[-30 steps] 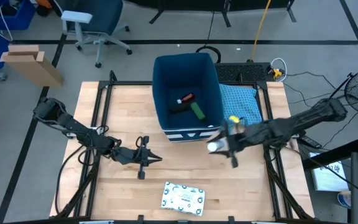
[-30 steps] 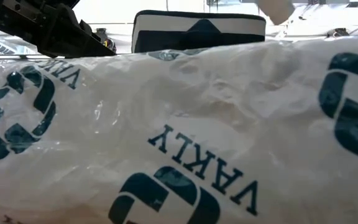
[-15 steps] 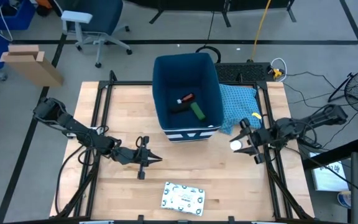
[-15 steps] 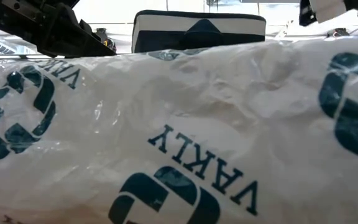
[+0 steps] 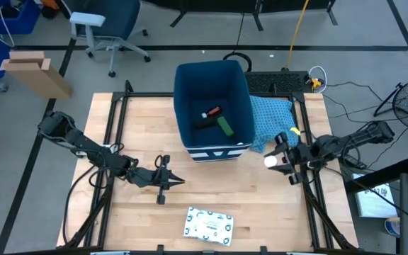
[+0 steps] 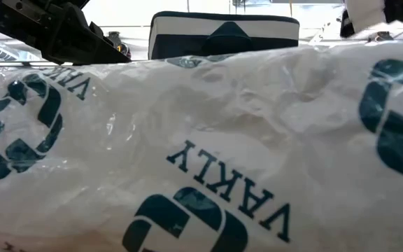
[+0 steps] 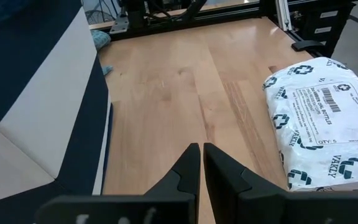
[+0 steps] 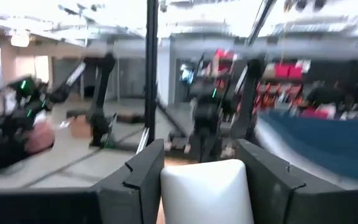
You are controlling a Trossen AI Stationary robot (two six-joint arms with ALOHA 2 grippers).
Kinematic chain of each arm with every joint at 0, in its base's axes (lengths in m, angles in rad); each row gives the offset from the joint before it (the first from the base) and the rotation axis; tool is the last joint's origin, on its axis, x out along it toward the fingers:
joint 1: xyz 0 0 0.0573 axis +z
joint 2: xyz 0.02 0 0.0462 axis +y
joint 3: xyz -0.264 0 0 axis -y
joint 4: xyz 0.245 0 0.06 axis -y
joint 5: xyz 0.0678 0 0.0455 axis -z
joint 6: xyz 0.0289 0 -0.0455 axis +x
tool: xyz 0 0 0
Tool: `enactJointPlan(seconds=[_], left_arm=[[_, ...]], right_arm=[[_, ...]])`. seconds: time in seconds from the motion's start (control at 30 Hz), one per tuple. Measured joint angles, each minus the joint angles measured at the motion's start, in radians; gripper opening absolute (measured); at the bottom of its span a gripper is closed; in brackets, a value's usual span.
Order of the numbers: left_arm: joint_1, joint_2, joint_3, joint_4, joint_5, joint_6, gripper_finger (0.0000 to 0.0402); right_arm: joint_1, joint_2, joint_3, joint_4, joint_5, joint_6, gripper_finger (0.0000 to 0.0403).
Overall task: Pick & place medical supplies in basket/bin
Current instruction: Put the white pill bottle into the blue bin
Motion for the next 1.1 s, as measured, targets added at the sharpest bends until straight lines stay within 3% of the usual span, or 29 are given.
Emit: enactJointPlan(seconds=[0.13,0.3,0.43,0.67,0.87,1.1], left_arm=[[0.000,0.000,0.000,0.000,0.000,0.002,0.0026],[0.001,0.000,0.000,0.001,-0.004,0.005,0.0026],[0.001,0.000,0.000,0.001,-0.006,0.005,0.0026],[0.001,0.000,0.000,0.001,-0.007,0.005,0.0026],[0.001,0.000,0.000,0.001,-0.008,0.006,0.0026],[0.001,0.000,0.000,0.001,-0.010,0.015,0.0026]], right_arm=[[-0.036,0.075,0.153,-0.032,0.017,-0.050,0.0166],[-0.150,0.278,0.452,-0.233,0.017,-0.146,0.0166],[-0.293,0.470,0.703,-0.407,0.012,-0.217,0.0166],[-0.573,0.810,1.086,-0.654,-0.121,-0.312,0.0166],[-0.690,1.097,1.278,-0.742,-0.141,-0.420,0.0166],[-0.755,1.374,1.376,-0.750,-0.187,-0.434,0.0166]])
